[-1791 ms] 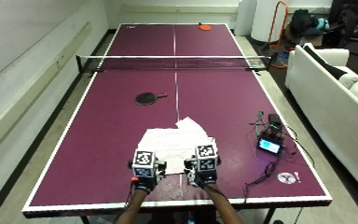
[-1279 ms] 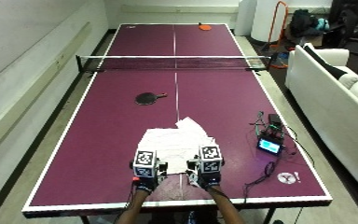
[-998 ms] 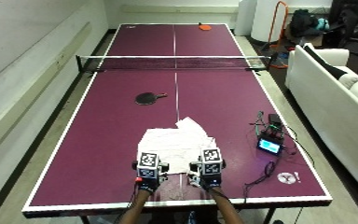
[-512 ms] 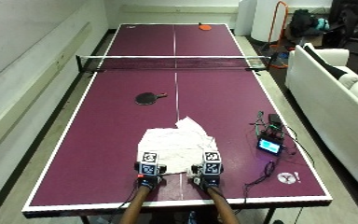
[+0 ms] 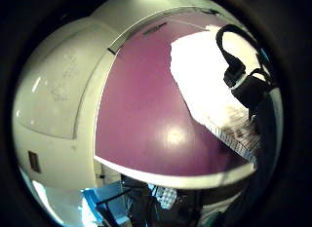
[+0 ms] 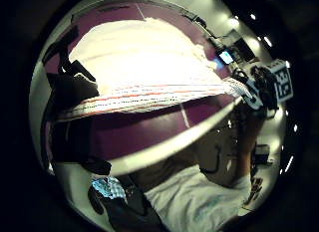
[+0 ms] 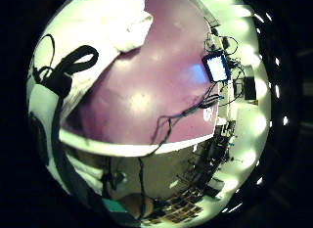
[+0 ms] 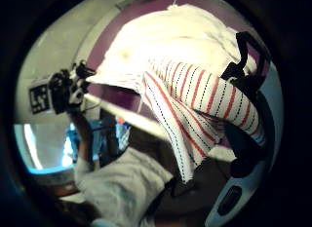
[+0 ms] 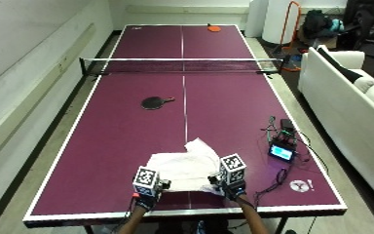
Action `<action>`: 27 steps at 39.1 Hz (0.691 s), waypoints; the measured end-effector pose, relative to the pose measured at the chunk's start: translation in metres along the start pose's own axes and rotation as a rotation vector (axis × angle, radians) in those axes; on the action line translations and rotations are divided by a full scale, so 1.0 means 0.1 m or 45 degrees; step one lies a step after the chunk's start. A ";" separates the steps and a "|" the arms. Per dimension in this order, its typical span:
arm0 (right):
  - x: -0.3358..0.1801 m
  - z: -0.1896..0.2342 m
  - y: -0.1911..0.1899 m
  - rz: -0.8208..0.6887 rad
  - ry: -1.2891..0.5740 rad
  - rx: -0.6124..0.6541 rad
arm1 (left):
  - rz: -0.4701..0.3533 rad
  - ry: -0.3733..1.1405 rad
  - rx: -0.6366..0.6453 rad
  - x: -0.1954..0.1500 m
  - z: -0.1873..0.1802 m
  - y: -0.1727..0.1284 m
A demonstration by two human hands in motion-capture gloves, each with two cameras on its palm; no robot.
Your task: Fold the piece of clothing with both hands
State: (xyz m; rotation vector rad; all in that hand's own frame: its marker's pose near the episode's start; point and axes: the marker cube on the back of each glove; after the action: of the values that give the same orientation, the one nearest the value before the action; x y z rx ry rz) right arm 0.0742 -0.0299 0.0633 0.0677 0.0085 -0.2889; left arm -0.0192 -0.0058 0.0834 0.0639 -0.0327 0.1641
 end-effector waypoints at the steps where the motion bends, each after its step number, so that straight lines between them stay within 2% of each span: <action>1: -0.01 -0.14 0.05 -0.027 -0.029 -0.017 | 0.014 0.019 0.000 -0.01 -0.12 0.03; 5: -0.08 -0.77 0.15 -0.082 -0.093 -0.038 | 0.064 0.050 -0.011 -0.04 -0.56 0.03; 8: -0.07 -0.98 -0.09 -0.030 -0.086 0.005 | 0.057 0.022 -0.069 -0.07 -0.71 -0.11; 13: 0.03 -1.01 -0.84 0.098 -0.006 0.043 | -0.029 -0.034 -0.176 -0.15 -0.61 -0.65; 17: -0.10 -1.28 -0.99 0.206 0.107 0.028 | -0.125 -0.085 -0.246 -0.20 -0.56 -0.93; 21: -0.12 -1.21 -1.41 0.249 0.200 0.088 | -0.231 -0.131 -0.323 -0.19 -0.82 -0.87; 24: -0.15 -1.04 -1.57 0.337 0.205 0.009 | -0.270 -0.119 -0.425 -0.21 -0.65 -0.89; 27: -0.21 -0.88 -1.67 0.361 0.150 -0.029 | -0.257 -0.084 -0.483 -0.21 -0.44 -0.93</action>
State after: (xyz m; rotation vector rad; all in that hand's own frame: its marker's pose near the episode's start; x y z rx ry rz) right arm 0.0064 -0.1772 -0.0352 0.0624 0.1181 -0.0011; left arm -0.0232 -0.0973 0.0329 -0.3051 -0.1220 -0.0482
